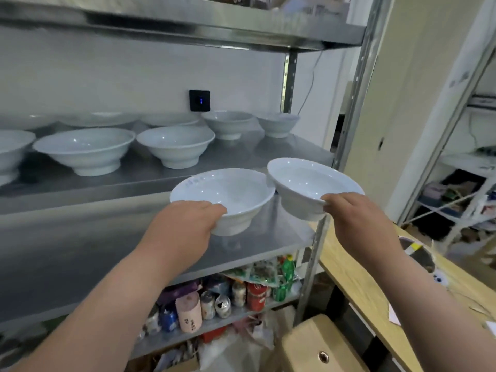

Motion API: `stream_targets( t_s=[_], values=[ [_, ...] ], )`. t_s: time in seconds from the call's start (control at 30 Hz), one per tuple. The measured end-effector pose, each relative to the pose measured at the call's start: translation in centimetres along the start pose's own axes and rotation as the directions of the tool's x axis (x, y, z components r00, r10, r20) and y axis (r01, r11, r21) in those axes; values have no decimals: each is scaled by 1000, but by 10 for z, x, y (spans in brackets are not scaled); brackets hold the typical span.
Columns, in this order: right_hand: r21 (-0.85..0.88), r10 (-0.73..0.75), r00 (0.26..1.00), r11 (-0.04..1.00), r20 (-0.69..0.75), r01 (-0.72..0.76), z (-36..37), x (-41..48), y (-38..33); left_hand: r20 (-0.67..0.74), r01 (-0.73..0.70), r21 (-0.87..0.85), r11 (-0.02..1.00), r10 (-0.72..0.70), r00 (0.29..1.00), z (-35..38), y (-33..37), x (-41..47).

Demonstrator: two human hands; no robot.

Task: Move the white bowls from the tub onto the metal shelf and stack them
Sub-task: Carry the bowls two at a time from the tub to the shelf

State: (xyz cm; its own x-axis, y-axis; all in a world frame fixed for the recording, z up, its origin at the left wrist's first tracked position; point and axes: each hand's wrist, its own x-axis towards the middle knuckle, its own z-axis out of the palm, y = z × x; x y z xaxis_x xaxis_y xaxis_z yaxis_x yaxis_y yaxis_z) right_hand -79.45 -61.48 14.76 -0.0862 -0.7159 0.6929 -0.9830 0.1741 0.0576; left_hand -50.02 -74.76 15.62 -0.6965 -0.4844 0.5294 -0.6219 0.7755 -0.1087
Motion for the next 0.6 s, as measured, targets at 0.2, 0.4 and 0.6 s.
stream_targets(
  t_s=[0.2, 0.4, 0.6],
  values=[
    [-10, 24, 998, 1000, -50, -25, 13, 61, 36, -83, -61, -68, 996, 55, 995, 10, -6, 50],
    [-1, 20, 998, 1000, -67, -20, 41, 116, 70, -137, -41, -66, 997, 32, 990, 25, -14, 112],
    [50, 61, 994, 997, -94, -56, 75, 147, 96, -111, 47, -59, 997, -53, 992, 56, -6, 165]
  ],
)
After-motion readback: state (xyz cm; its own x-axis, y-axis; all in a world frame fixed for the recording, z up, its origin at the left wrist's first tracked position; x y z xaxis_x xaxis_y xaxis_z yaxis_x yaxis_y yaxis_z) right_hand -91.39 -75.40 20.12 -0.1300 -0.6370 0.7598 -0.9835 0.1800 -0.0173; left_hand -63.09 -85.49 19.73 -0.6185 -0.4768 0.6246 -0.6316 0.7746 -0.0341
